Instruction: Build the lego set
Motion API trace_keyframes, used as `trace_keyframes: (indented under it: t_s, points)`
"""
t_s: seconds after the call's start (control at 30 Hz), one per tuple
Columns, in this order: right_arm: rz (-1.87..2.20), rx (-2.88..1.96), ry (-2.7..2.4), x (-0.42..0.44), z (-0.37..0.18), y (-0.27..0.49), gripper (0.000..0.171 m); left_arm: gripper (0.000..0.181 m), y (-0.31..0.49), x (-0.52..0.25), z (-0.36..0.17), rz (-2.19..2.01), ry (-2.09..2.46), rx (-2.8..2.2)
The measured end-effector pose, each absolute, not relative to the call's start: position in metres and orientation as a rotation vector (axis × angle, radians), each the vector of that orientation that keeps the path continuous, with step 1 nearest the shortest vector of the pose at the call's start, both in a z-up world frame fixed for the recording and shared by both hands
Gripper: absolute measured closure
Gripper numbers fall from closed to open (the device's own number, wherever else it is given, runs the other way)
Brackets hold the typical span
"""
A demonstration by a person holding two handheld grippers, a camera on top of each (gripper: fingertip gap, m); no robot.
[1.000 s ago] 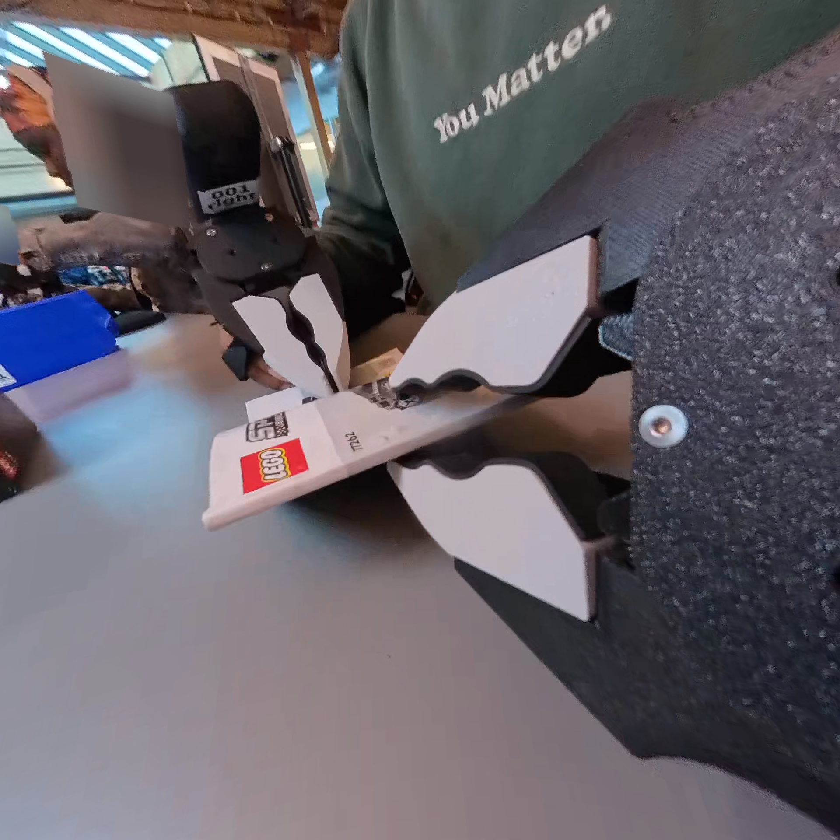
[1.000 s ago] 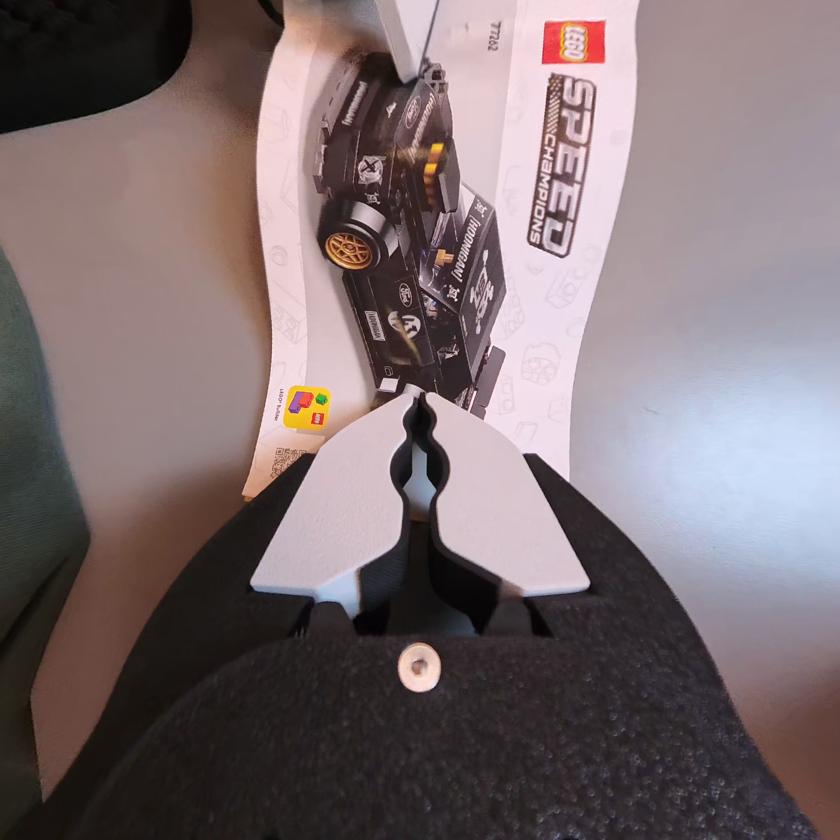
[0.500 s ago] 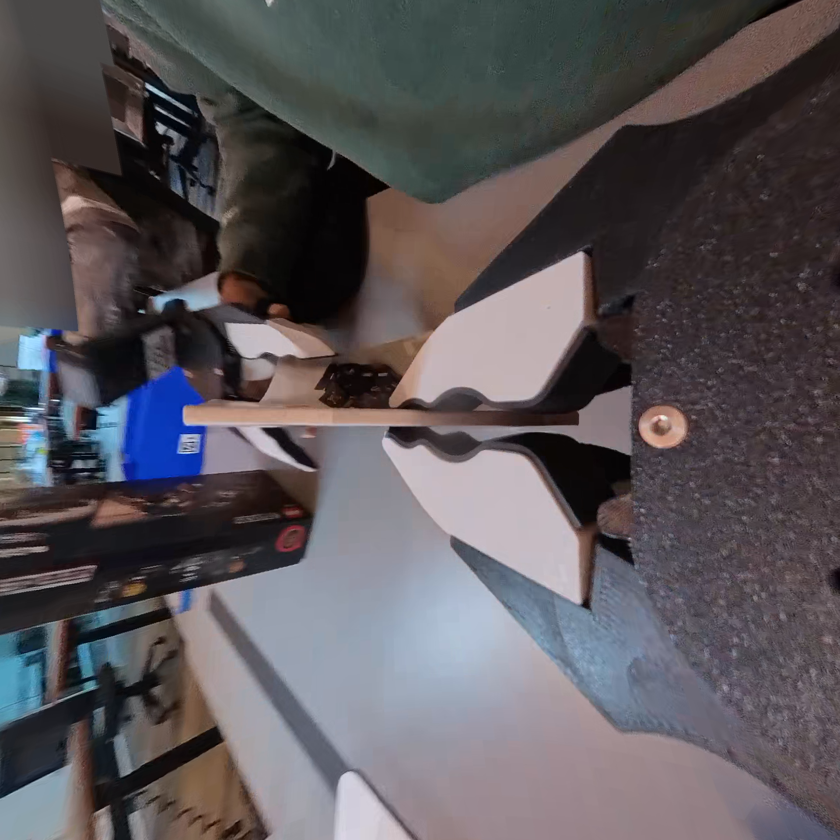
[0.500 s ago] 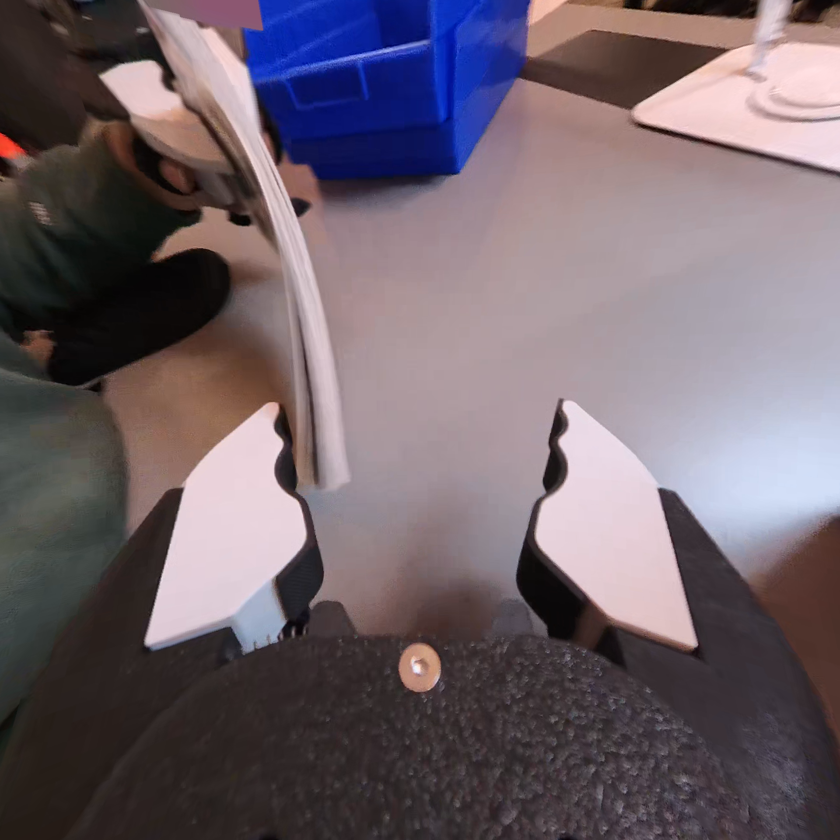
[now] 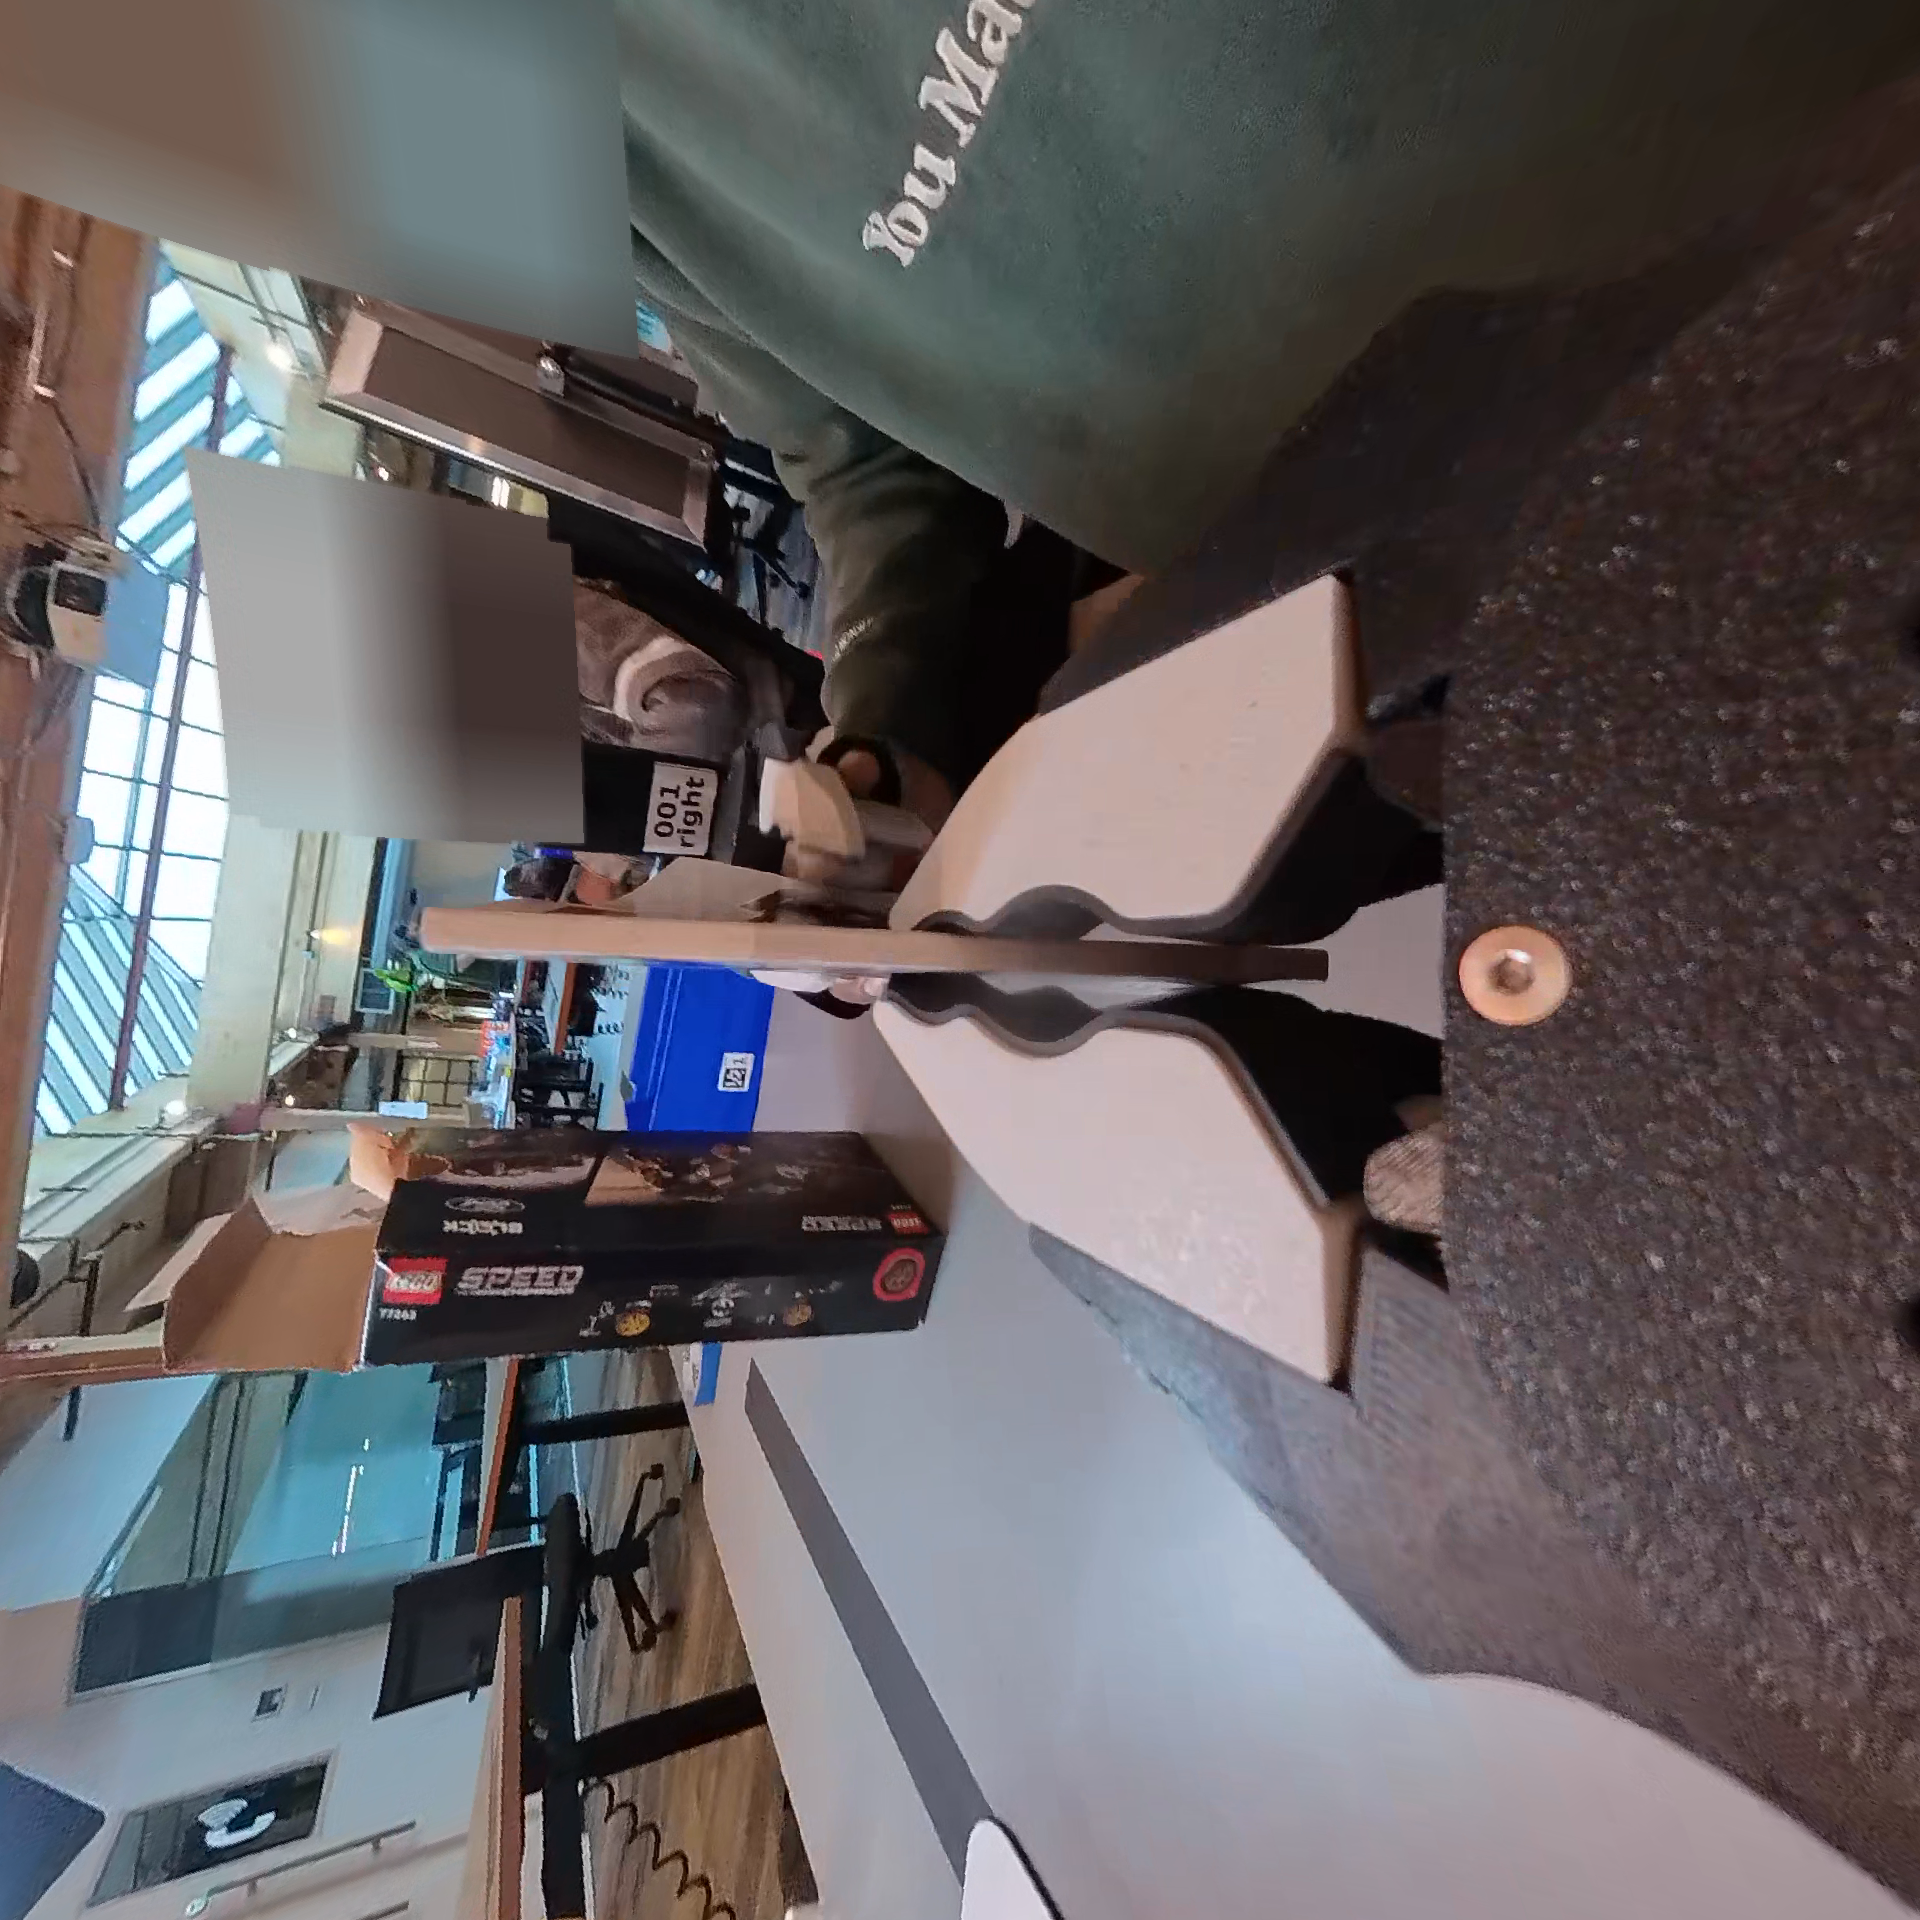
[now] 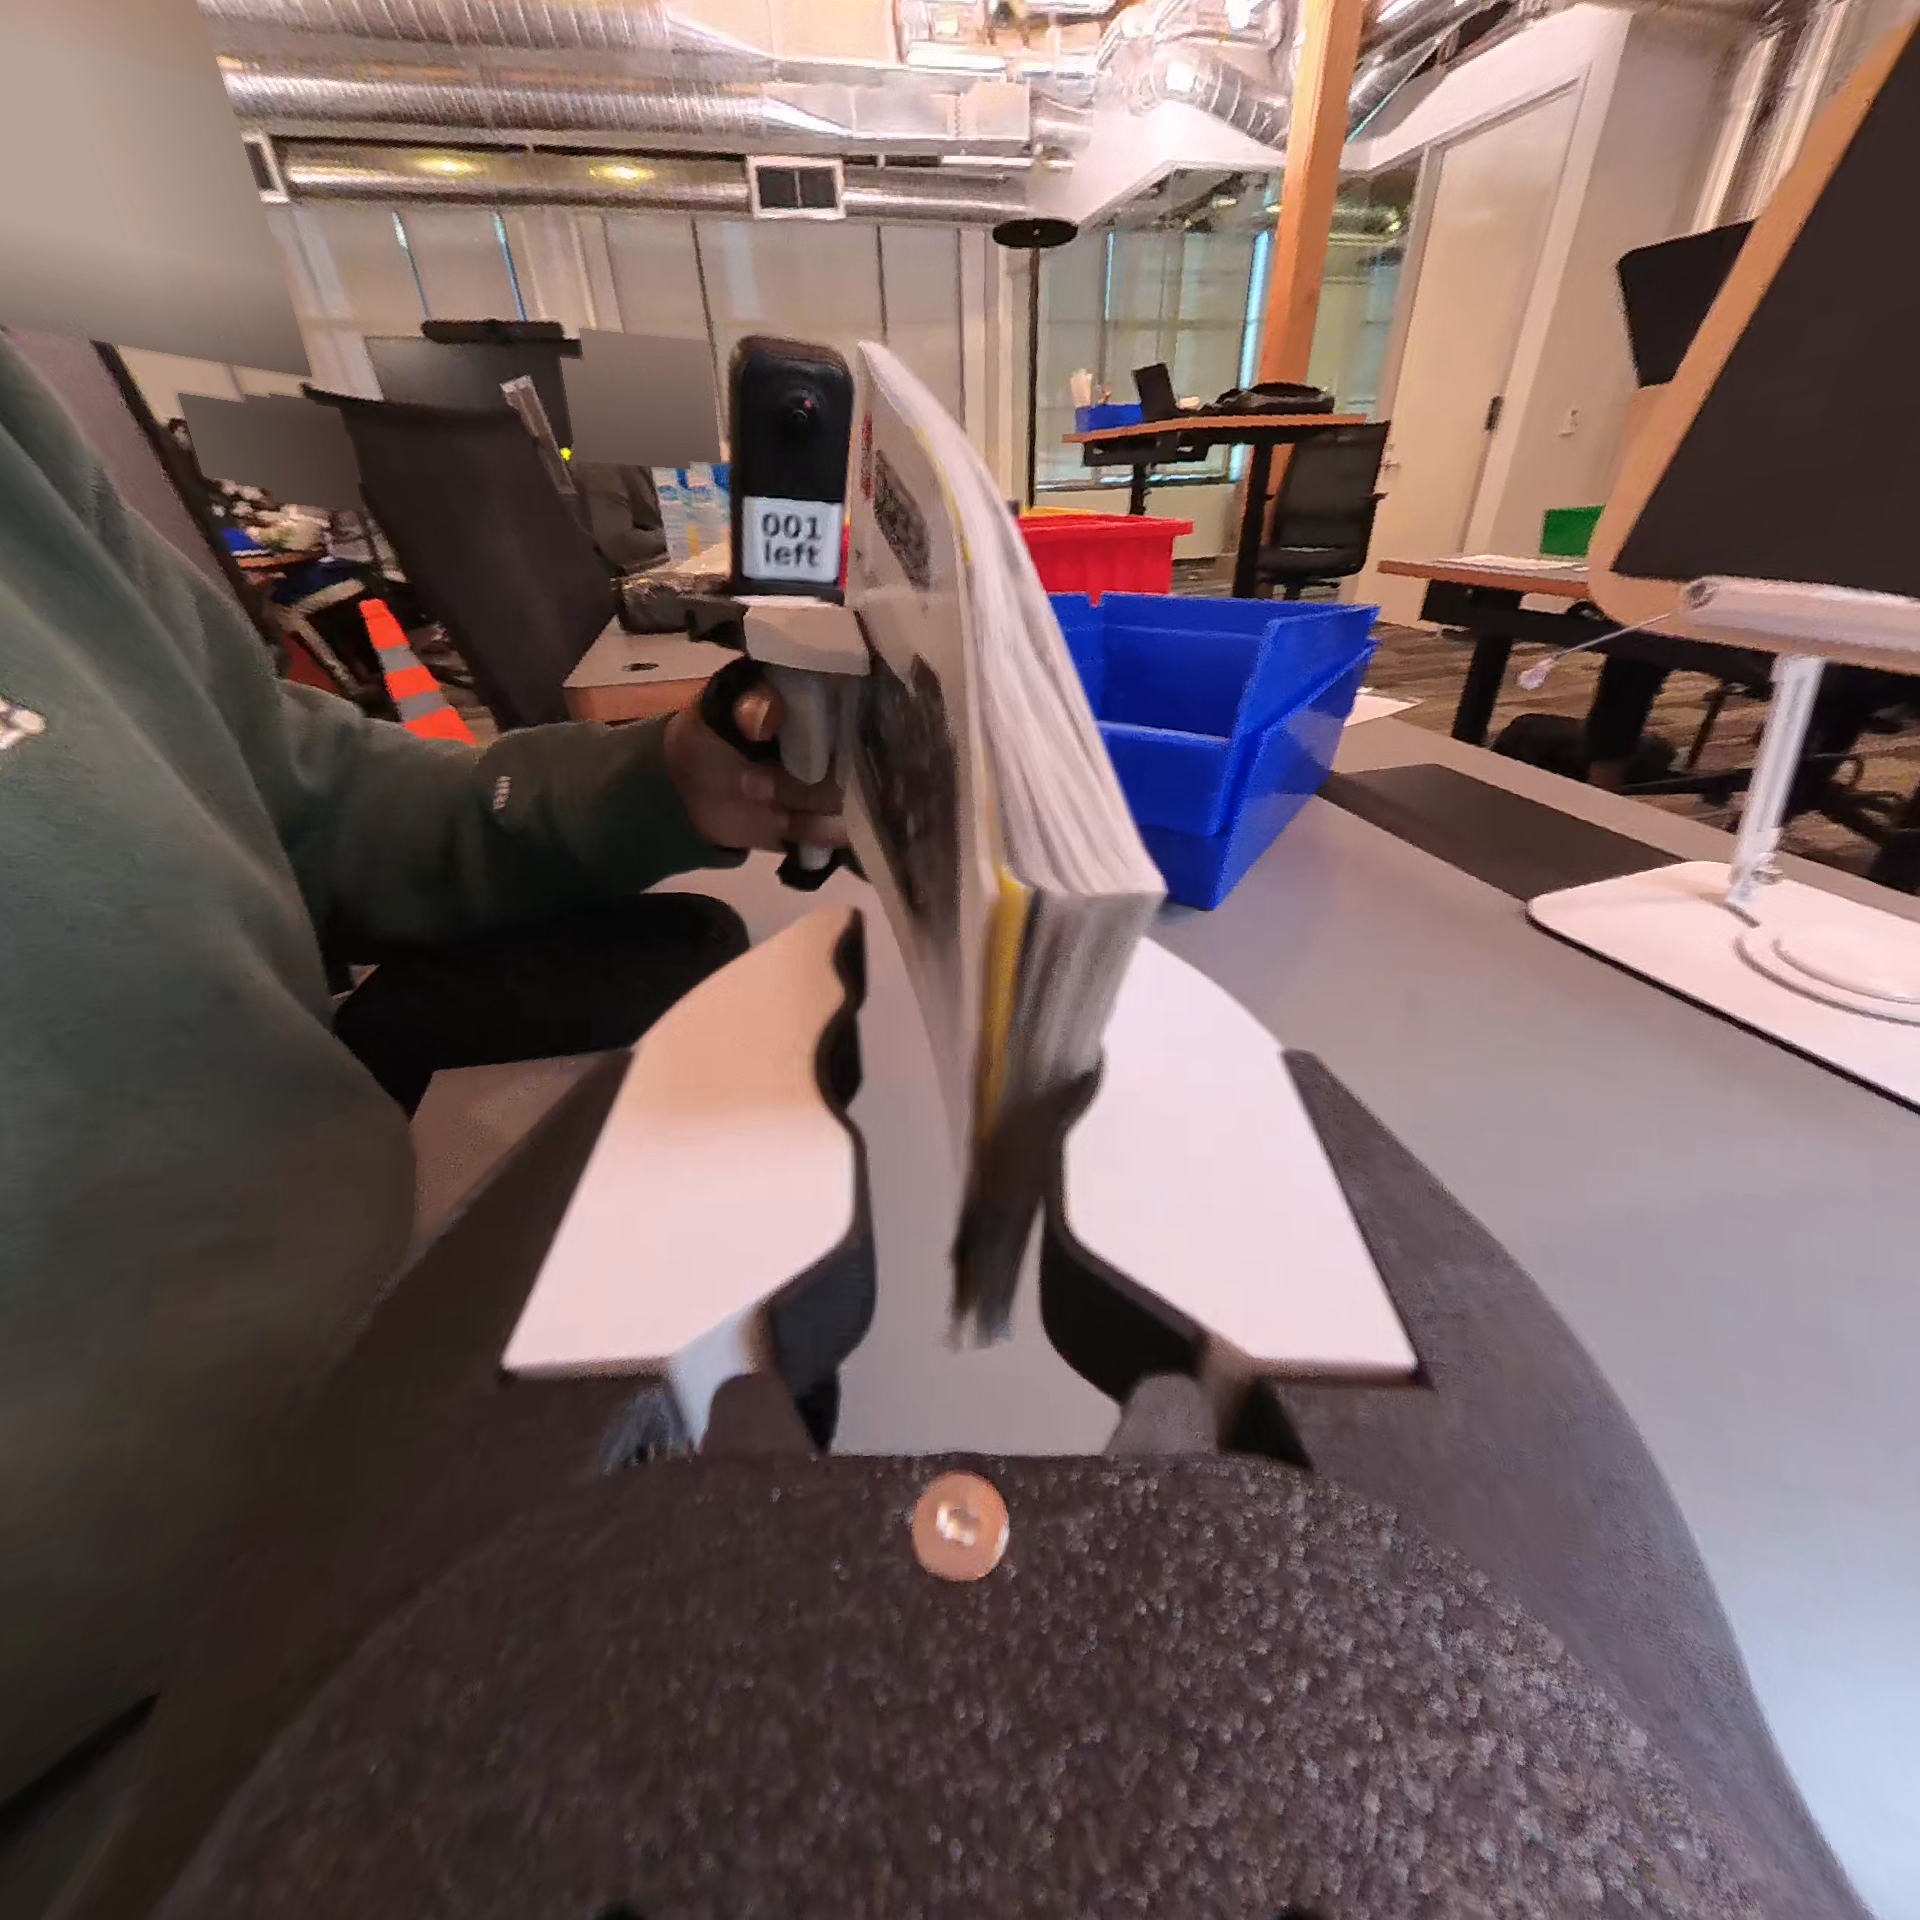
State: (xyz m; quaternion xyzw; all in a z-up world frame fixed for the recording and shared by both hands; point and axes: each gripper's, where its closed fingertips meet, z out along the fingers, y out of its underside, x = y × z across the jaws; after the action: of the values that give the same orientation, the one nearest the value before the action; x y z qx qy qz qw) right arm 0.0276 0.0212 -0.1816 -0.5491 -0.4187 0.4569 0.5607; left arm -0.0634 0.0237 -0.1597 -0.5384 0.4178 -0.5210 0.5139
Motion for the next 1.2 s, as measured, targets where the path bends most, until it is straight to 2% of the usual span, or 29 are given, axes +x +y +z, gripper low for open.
trace_keyframes:
  t_s: [0.03, 0.1, 0.4, 0.5, 0.6, 0.73, 0.87, 1.1, 1.13, 1.17, 1.2]
  points:
    - [1.061, -1.291, -0.968, 0.030, -0.179, 0.023, 0.154, 0.176, 0.021, -0.062, -0.159, -1.274, 1.001, -1.284]
    - [1.057, -1.277, -0.972, 0.032, -0.176, 0.020, 0.164, 0.176, 0.017, -0.060, -0.154, -1.338, 0.970, -1.263]
    - [0.958, -1.441, -1.103, 0.075, -0.153, 0.014, 0.167, 0.173, 0.021, -0.033, -0.161, -1.340, 1.010, -1.323]
    - [0.828, -1.496, -1.047, 0.123, -0.131, 0.020, 0.167, 0.145, 0.045, -0.029, -0.152, -1.329, 0.938, -1.358]
    - [0.673, -1.542, -0.966, 0.176, -0.099, 0.028, 0.167, 0.132, 0.084, -0.007, -0.161, -1.140, 0.958, -1.437]
    - [0.516, -1.550, -0.863, 0.233, -0.046, 0.041, 0.167, 0.108, 0.128, 0.056, -0.170, -1.049, 1.028, -1.482]
    - [0.415, -1.542, -0.774, 0.274, -0.007, 0.052, 0.167, 0.101, 0.168, 0.124, -0.164, -1.044, 1.047, -1.448]
    - [0.336, -1.525, -0.690, 0.315, 0.017, 0.050, 0.167, 0.055, 0.209, 0.222, -0.181, -1.090, 1.184, -1.423]
    - [0.340, -1.523, -0.691, 0.318, 0.018, 0.049, 0.167, 0.056, 0.207, 0.232, -0.187, -1.095, 1.231, -1.423]
    - [0.349, -1.517, -0.695, 0.320, 0.019, 0.048, 0.167, 0.065, 0.204, 0.240, -0.194, -1.089, 1.280, -1.420]
    - [0.354, -1.513, -0.698, 0.320, 0.020, 0.047, 0.167, 0.085, 0.204, 0.242, -0.199, -1.043, 1.313, -1.403]
